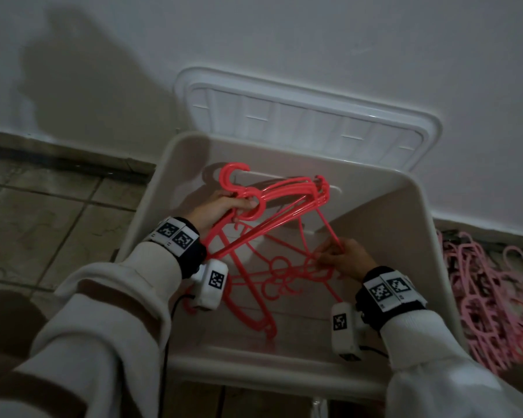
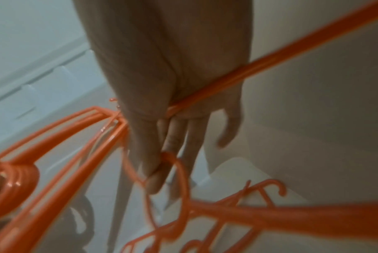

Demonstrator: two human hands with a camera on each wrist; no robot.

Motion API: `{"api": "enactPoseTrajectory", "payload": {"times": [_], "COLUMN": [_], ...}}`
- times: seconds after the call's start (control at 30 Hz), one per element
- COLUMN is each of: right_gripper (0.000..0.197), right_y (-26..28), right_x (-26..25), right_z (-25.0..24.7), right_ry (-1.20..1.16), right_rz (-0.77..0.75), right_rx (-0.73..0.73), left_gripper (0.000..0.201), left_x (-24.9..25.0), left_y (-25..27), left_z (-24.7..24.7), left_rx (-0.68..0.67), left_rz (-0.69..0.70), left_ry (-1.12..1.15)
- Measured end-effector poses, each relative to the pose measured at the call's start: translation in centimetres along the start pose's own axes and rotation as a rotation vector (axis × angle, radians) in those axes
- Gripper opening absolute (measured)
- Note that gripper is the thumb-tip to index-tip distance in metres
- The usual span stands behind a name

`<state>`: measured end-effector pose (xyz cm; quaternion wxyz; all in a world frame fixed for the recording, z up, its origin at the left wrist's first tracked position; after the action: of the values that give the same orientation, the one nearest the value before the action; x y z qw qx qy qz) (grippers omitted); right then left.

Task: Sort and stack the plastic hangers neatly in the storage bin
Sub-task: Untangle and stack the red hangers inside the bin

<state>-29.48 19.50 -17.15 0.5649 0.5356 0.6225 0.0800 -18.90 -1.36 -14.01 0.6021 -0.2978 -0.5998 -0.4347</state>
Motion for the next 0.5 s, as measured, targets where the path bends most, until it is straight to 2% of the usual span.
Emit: {"api": "enactPoseTrajectory", "payload": {"times": [0.17, 0.27, 0.4, 0.5], "right_gripper": [0.023, 0.013, 0.031, 0.022], "right_y": [0.0, -0.8, -1.3, -1.3], "right_x": [0.7, 1.7, 2.0, 2.2], "right_z": [1.4, 2.8, 4.8, 4.9], "right_ry": [-0.281, -0.362, -0.468, -0.549], "right_rz": [0.102, 0.205, 0.299, 0.322], "right_rx": [-0.077, -0.111, -0.239, -0.271], "left_gripper": [0.016, 0.015, 0.025, 0.016], "left_x": [-0.3, -0.1, 0.2, 0.4], "left_y": [0.0, 0.0, -0.1, 0.0], "left_z": [0.1, 0.3, 0.5, 0.8], "left_rx": [-0.007, -0.006, -0.020, -0.033], "left_rz": [-0.024, -0.027, -0.020, -0.026], "left_ry": [0.054, 0.098, 0.137, 0.181]}}
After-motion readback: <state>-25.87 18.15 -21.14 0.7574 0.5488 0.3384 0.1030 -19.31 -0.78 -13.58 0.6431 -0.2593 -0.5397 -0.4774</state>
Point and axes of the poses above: each hand's wrist, its own y-axis away from the middle knuckle, its own z-axis out of the palm, x = y × z, the point moved 10 cm from there along -y, towards the middle knuckle, and after that the axes turned 12 degrees about z, right-handed, at the moved point
